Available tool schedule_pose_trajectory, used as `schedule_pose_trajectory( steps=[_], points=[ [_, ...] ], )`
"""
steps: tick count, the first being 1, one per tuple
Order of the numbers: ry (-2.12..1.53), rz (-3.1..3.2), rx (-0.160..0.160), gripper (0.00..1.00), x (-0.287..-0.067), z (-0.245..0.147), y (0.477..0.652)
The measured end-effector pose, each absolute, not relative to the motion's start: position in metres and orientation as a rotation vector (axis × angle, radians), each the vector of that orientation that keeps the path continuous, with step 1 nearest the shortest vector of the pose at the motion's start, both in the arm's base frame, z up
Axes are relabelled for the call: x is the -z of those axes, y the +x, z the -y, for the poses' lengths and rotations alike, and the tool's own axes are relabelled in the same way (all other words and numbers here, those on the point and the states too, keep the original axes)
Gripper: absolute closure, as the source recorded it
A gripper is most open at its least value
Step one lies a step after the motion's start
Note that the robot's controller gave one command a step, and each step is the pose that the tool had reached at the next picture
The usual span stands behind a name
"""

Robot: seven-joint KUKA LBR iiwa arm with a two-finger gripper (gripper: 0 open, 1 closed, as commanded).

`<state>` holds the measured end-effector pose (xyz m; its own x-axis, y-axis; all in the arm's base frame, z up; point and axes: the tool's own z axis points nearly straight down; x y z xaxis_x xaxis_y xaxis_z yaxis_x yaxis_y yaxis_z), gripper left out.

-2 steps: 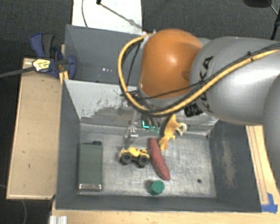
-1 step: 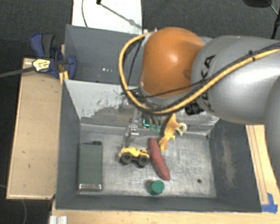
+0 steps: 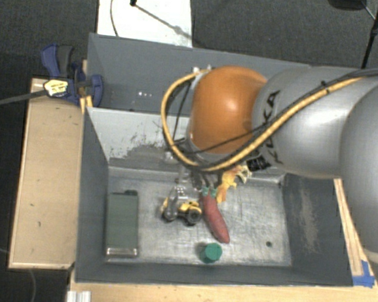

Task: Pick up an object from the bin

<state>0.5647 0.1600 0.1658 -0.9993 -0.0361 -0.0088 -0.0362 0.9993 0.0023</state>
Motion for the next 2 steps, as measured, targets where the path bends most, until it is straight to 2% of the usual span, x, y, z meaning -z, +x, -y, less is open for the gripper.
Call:
schedule_pose_trajectory(
  steps=[1,2],
  points=[
    [-0.325,-3.124,-0.001,0.00,-0.133,-0.121,0.531],
    [-0.549,-3.093,-0.001,0.00,-0.147,-0.100,0.533]
  ],
)
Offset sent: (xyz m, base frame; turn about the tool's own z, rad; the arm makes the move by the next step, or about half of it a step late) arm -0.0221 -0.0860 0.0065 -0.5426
